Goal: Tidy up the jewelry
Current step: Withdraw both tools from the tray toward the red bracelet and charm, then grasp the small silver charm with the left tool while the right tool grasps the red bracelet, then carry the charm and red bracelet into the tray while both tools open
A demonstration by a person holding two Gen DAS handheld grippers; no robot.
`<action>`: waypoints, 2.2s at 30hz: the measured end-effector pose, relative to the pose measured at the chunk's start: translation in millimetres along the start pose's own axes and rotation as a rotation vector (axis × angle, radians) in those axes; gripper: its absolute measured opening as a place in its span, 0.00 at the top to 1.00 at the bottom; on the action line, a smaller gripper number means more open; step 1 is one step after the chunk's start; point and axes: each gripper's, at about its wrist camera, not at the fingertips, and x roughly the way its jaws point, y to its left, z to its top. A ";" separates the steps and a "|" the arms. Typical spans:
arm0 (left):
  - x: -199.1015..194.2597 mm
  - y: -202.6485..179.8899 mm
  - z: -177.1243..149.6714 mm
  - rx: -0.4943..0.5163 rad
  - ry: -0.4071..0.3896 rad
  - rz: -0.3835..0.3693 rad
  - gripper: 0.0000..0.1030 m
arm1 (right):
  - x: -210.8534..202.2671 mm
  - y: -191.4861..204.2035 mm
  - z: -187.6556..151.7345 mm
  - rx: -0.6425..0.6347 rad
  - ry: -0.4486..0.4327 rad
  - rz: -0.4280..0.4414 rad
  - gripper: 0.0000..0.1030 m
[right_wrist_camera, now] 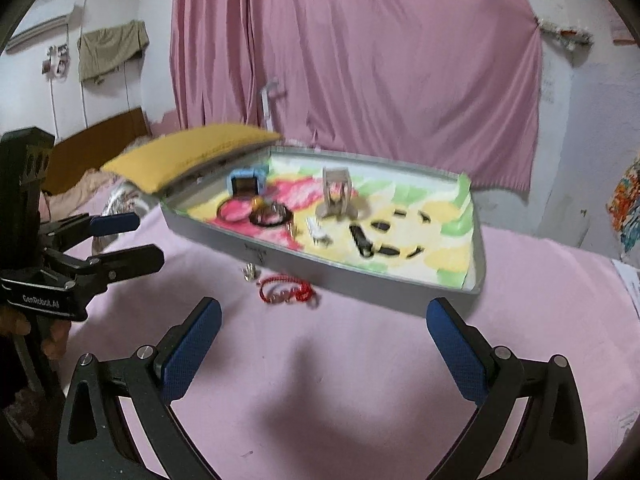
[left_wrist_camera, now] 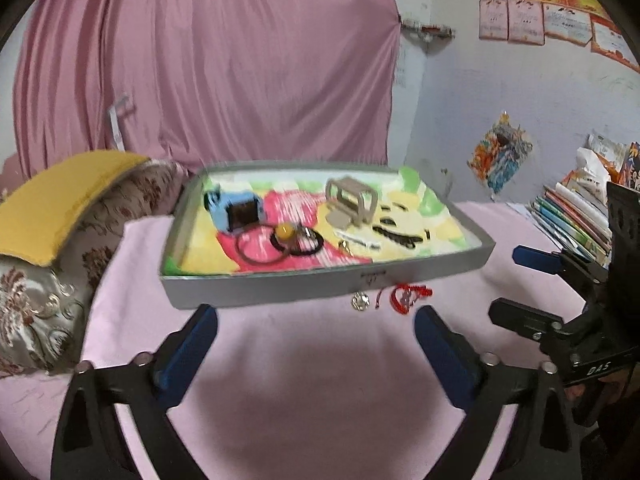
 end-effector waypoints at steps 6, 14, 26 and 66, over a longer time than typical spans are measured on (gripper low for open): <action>24.0 1.1 -0.7 -0.038 0.101 -0.064 0.38 | 25.4 -1.5 1.1 0.011 0.096 0.047 0.36; 42.9 -12.0 4.9 -0.024 0.150 -0.101 0.57 | 49.3 -2.5 5.9 0.037 0.168 0.088 0.62; 69.6 -20.6 11.5 -0.020 0.216 -0.108 0.70 | 69.1 -3.3 12.1 0.065 0.208 0.138 0.72; 23.1 -42.5 27.8 0.014 0.007 -0.074 0.89 | 1.6 -8.3 23.7 0.056 -0.053 0.061 0.93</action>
